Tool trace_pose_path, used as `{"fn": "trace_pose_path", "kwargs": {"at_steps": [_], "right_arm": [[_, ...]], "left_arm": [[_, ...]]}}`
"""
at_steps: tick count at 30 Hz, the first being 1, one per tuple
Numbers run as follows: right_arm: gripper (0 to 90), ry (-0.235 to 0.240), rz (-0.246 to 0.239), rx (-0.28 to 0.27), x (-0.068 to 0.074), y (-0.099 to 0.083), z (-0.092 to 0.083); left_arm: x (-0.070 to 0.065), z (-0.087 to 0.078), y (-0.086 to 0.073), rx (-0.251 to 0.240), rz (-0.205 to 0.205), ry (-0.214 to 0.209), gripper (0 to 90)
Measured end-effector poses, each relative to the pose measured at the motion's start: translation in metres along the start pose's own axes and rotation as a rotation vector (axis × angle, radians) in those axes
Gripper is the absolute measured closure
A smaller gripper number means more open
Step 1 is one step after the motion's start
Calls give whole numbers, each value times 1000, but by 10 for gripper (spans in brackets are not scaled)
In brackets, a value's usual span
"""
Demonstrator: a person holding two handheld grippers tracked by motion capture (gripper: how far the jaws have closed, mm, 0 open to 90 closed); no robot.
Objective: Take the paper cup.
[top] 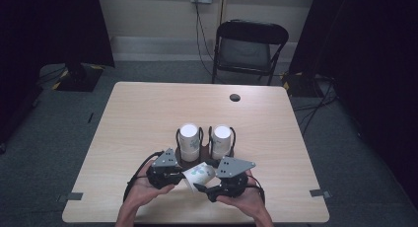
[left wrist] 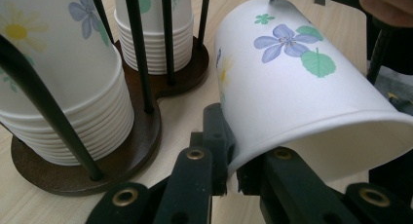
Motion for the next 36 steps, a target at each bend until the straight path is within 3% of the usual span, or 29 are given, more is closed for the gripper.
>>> {"fn": "trace_pose_path", "kwargs": {"at_steps": [7, 9, 13, 15, 21, 29, 36], "right_arm": [[152, -17, -102, 34, 6, -7, 8], [143, -16, -133, 66, 8, -12, 11], [136, -21, -173, 92, 9, -18, 15], [133, -24, -175, 98, 10, -19, 16], [136, -22, -207, 120, 14, -22, 21], [157, -63, -239, 154, 13, -25, 27], [170, -81, -230, 155, 10, -25, 28]], "left_arm": [[3, -1, 0, -10, -46, -18, 856], [3, -2, 0, -7, -52, -19, 859], [3, -6, 4, -42, -71, -43, 873], [3, -5, 5, -42, -73, -37, 877], [-1, -4, 8, -50, -95, -79, 886], [1, -1, 9, -61, -134, -68, 883], [2, 0, 11, -79, -153, -61, 877]]}}
Point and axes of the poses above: each handheld gripper's, and its own axes: z roughly forward along the jaws, y roughly out of its top, x roughly to its left, the point moved 9 cm from there along z, roughly forward along the jaws, and after that the axes turned 10 degrees about -y, right-handed, at the moved point
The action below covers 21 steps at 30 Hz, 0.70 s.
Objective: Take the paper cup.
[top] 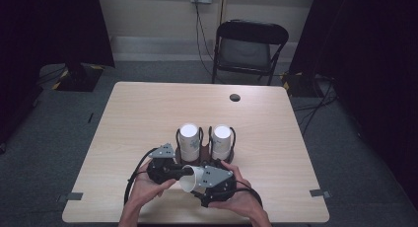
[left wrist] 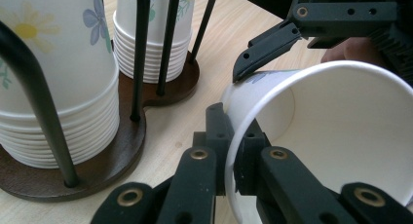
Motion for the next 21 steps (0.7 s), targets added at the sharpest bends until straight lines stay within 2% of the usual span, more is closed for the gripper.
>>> {"fn": "trace_pose_path", "kwargs": {"at_steps": [6, 9, 12, 15, 21], "right_arm": [[175, -3, -31, -2, 2, 2, 2], [164, 1, -41, 2, 5, 4, 4], [165, 0, -53, 4, 6, 5, 6], [166, -23, -70, 5, 5, 5, 8], [167, -36, -80, 2, 6, 6, 8]], "left_arm": [[-2, 4, -2, 34, -2, -15, 890], [-2, 6, -4, 61, -11, -9, 891], [-1, 9, -5, 67, -37, -18, 890], [0, 11, -5, 74, -45, -5, 889], [0, 13, -6, 82, -55, -9, 888]]}}
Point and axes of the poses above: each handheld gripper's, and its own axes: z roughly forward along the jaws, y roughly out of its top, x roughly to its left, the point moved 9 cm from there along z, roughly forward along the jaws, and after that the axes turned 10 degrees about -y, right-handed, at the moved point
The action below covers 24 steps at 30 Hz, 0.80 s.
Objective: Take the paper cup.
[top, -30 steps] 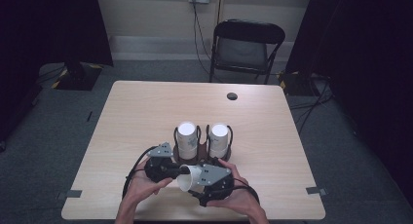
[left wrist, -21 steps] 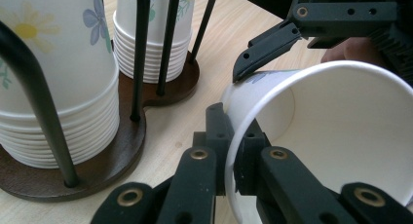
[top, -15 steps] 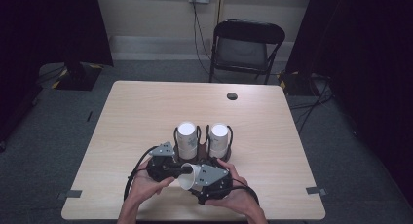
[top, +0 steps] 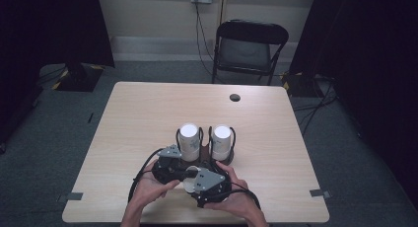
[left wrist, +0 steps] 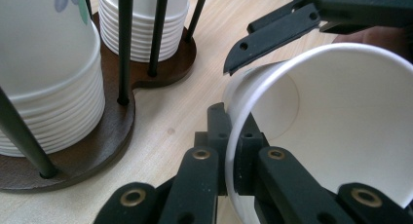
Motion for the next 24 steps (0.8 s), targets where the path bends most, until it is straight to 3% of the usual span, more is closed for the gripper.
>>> {"fn": "trace_pose_path", "kwargs": {"at_steps": [9, 24], "right_arm": [[208, 5, -45, -9, 5, 3, 0], [256, 5, -23, -45, 4, 6, -4]], "left_arm": [[0, 0, -2, 20, -1, 7, 886], [-1, -2, -2, -10, -10, 2, 864]]}}
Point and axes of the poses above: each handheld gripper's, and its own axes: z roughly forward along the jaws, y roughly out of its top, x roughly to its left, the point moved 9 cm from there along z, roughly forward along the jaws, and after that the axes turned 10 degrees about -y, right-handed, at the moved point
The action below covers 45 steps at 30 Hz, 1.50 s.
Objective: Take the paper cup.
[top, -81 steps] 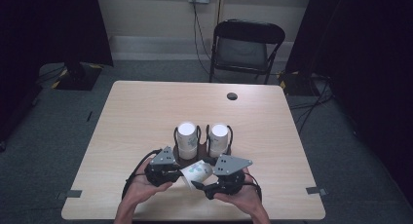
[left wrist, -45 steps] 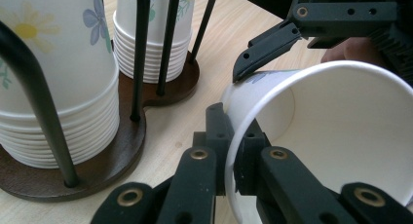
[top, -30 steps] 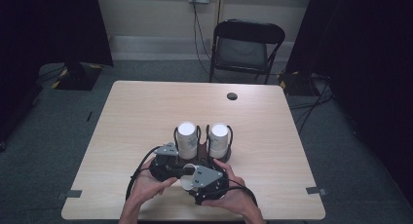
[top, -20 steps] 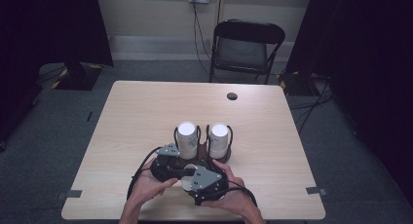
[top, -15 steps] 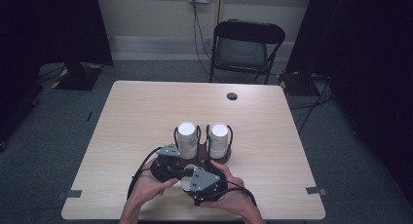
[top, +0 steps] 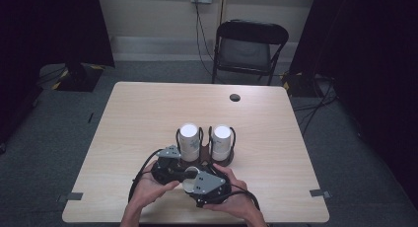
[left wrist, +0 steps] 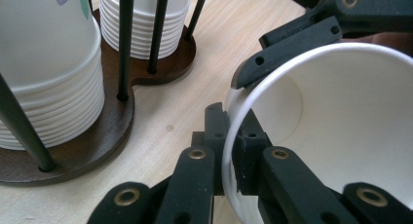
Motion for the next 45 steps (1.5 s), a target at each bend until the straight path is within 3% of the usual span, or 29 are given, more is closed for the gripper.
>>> {"fn": "trace_pose_path", "kwargs": {"at_steps": [8, 18, 22, 28, 32, 37, 41, 45], "right_arm": [[266, -22, 23, -5, -3, -2, -2], [270, -36, 57, -11, -8, -4, -3], [272, -54, 83, -13, -11, -6, -4], [274, -63, 105, -18, -15, -7, -5], [275, -69, 132, -17, -16, -9, -5], [280, -77, 187, -20, -18, -13, -4], [282, -78, 224, -26, -19, -15, -5], [286, -76, 258, -30, -21, -17, -6]], "left_arm": [[-1, -1, 1, -15, 28, 31, 826], [-3, -7, 5, -60, 43, 32, 785], [-4, -11, 6, -67, 76, 62, 765], [-2, -16, 8, -101, 88, 99, 706], [3, -19, 9, -129, 67, 131, 627], [4, -21, 6, -165, 63, 139, 551], [7, -25, 5, -207, 16, 143, 426], [10, -28, 7, -244, 7, 162, 373]]}}
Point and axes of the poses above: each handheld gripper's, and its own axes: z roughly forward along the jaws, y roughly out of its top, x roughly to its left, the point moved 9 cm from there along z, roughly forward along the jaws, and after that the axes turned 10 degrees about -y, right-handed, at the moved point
